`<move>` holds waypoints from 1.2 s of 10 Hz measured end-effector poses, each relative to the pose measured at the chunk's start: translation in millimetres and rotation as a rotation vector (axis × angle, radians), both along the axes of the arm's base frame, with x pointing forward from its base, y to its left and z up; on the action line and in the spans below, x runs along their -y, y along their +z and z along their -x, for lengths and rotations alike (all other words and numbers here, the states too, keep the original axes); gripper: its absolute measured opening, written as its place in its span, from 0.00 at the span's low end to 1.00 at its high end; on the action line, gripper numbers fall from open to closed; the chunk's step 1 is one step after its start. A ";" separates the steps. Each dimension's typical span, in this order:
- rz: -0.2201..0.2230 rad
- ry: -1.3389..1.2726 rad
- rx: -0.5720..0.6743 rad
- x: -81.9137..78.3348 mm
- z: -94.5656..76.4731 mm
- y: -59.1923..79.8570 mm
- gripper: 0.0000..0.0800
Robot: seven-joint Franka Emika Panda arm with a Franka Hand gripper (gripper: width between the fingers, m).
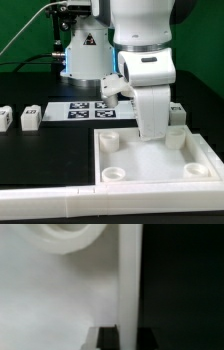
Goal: Assemble one leg
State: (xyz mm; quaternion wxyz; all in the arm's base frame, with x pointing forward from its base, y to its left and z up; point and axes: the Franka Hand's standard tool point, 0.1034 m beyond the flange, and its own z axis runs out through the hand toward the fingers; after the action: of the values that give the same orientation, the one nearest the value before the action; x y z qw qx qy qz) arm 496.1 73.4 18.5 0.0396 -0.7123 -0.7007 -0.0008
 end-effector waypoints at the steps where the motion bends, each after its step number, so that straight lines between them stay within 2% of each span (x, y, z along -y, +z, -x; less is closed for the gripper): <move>1: -0.001 0.001 -0.002 -0.1 -0.1 -1.2 0.08; 5: -0.004 -0.004 0.000 0.7 0.3 -6.5 0.08; 6: -0.004 -0.004 -0.001 1.0 0.5 -6.8 0.36; 7: -0.004 -0.005 -0.001 1.3 0.5 -6.8 0.36; 8: -0.004 -0.005 -0.001 1.5 0.6 -6.9 0.61; 9: -0.004 -0.006 -0.001 1.6 0.6 -7.0 0.74; 10: -0.004 -0.006 -0.001 1.7 0.6 -7.0 0.74; 11: -0.004 -0.006 -0.001 1.9 0.6 -7.0 0.80; 12: -0.004 -0.006 -0.001 2.0 0.6 -7.0 0.81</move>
Offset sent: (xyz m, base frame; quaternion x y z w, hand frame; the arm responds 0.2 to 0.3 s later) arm 0.0000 0.0000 0.0000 0.0000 0.0000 0.0000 1.0000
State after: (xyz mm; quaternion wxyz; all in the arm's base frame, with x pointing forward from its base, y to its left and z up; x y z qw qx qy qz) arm 495.5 71.5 11.5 0.0414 -0.7144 -0.6985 -0.0019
